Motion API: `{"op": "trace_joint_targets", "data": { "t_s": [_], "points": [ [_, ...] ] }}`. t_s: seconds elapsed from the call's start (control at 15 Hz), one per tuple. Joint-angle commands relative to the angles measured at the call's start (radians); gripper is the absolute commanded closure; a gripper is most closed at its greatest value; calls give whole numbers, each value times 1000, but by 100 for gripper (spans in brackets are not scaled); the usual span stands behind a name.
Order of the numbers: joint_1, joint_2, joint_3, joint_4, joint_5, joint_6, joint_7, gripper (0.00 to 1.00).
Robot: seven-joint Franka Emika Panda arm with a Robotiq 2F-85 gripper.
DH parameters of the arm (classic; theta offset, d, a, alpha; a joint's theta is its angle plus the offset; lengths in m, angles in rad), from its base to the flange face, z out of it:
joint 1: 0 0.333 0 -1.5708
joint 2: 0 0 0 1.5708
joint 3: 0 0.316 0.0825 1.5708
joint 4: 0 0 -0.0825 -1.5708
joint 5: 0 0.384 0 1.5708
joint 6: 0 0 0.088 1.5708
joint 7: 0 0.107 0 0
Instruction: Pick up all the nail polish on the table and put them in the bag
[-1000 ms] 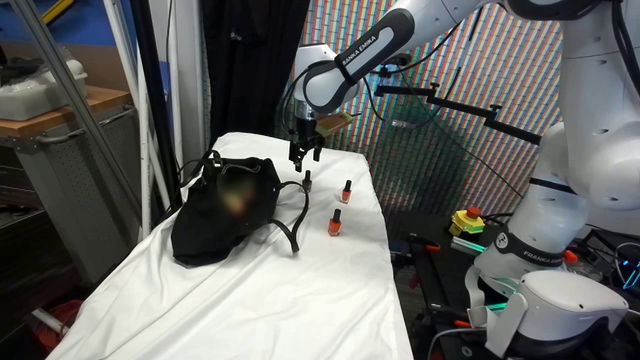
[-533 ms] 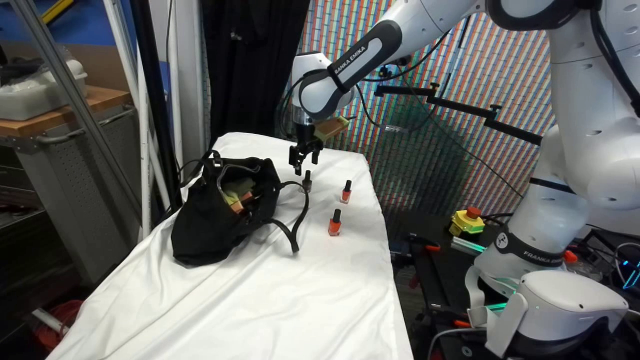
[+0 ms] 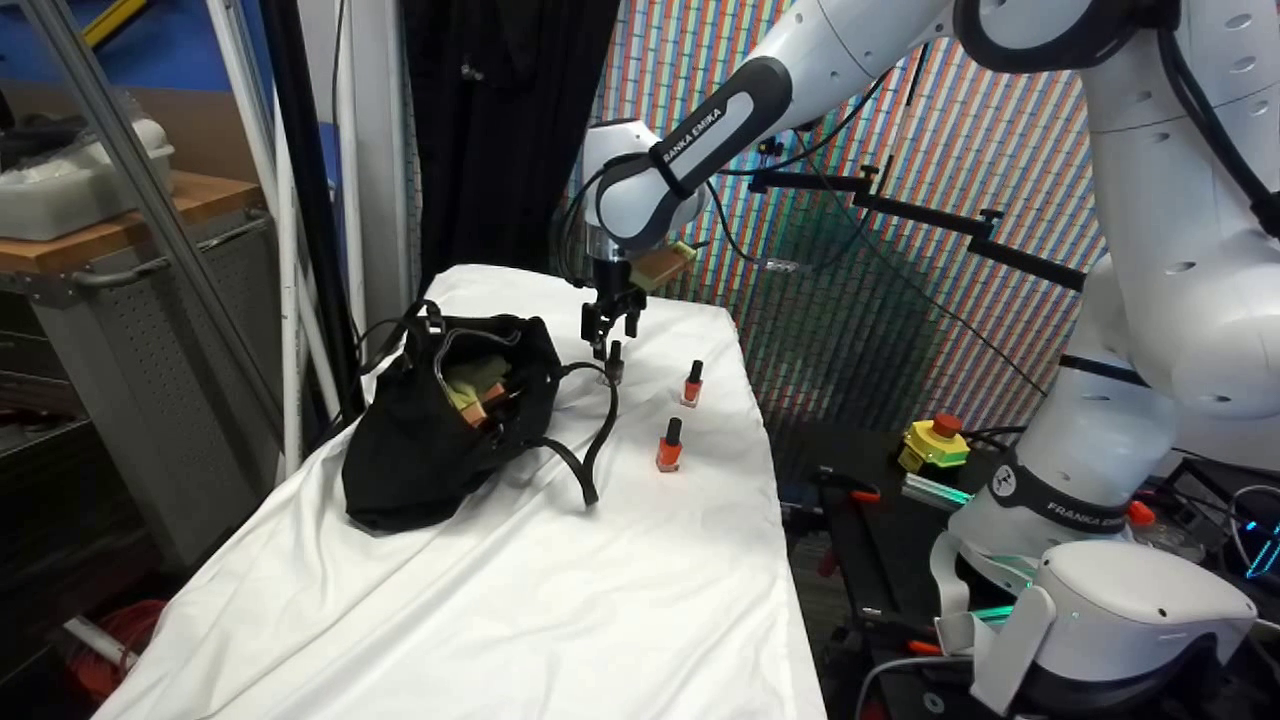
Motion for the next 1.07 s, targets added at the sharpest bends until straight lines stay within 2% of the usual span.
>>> {"op": "trace_joint_targets", "data": {
  "t_s": [0.0, 1.0],
  "points": [
    [-19, 25, 22, 21, 38, 0, -47, 0],
    [-34, 126, 38, 101, 51, -19, -81, 0]
  ]
}}
